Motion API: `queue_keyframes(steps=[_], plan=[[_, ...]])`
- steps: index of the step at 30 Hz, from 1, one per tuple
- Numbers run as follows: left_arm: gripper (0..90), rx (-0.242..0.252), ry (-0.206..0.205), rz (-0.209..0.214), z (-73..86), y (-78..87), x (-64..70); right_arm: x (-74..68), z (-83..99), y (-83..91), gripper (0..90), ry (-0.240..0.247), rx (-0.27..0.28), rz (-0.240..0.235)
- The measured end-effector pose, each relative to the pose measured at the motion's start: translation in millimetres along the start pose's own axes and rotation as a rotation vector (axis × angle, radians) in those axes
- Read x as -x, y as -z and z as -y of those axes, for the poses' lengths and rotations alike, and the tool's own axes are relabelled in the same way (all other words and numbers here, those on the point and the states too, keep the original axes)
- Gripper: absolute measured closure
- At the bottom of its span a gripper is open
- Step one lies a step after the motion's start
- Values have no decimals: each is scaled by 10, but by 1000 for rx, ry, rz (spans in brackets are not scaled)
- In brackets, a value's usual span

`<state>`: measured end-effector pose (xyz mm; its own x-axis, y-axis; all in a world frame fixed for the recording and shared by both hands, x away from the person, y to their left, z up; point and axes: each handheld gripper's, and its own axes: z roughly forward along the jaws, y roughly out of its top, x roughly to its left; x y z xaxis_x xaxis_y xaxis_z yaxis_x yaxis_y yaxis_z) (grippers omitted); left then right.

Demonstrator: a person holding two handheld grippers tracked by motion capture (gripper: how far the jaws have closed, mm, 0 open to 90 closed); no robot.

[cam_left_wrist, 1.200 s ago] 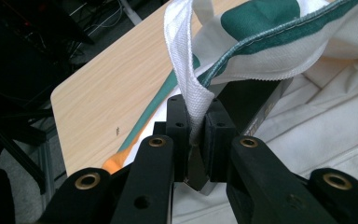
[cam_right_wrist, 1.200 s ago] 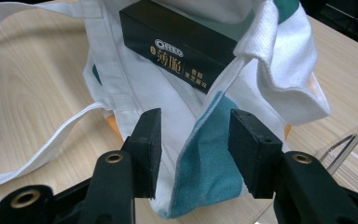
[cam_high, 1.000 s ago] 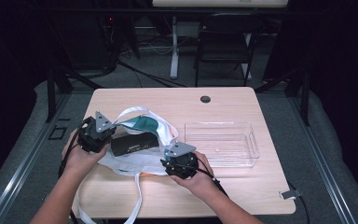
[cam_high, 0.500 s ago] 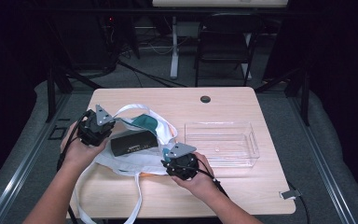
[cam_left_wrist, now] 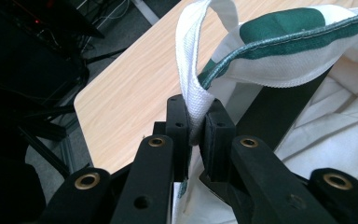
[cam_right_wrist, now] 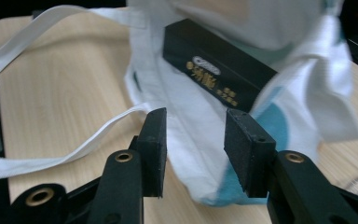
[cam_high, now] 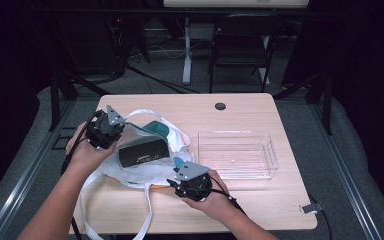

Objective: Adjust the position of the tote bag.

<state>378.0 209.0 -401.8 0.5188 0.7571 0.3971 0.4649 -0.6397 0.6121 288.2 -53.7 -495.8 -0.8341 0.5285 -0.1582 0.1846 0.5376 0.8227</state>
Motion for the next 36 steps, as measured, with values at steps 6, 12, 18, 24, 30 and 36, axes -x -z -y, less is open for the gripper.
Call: queue_keyframes(steps=[6,12,18,24,30,36], plan=[[830,-12,3,5,-55,-49,-44,-84,31,-189,584,83,-71,-51],[828,-35,-6,3,-116,-75,-74,-113,64,-364,573,136,-113,-68],[827,-55,-18,5,-170,-113,-91,-122,97,-502,559,196,-165,-54],[826,-66,-20,3,-208,-151,-90,-123,104,-566,561,233,-193,-45],[825,-79,-31,-2,-248,-176,-108,-129,95,-601,560,251,-194,-45],[825,-87,-26,3,-273,-199,-126,-130,53,-623,549,258,-194,-53]])
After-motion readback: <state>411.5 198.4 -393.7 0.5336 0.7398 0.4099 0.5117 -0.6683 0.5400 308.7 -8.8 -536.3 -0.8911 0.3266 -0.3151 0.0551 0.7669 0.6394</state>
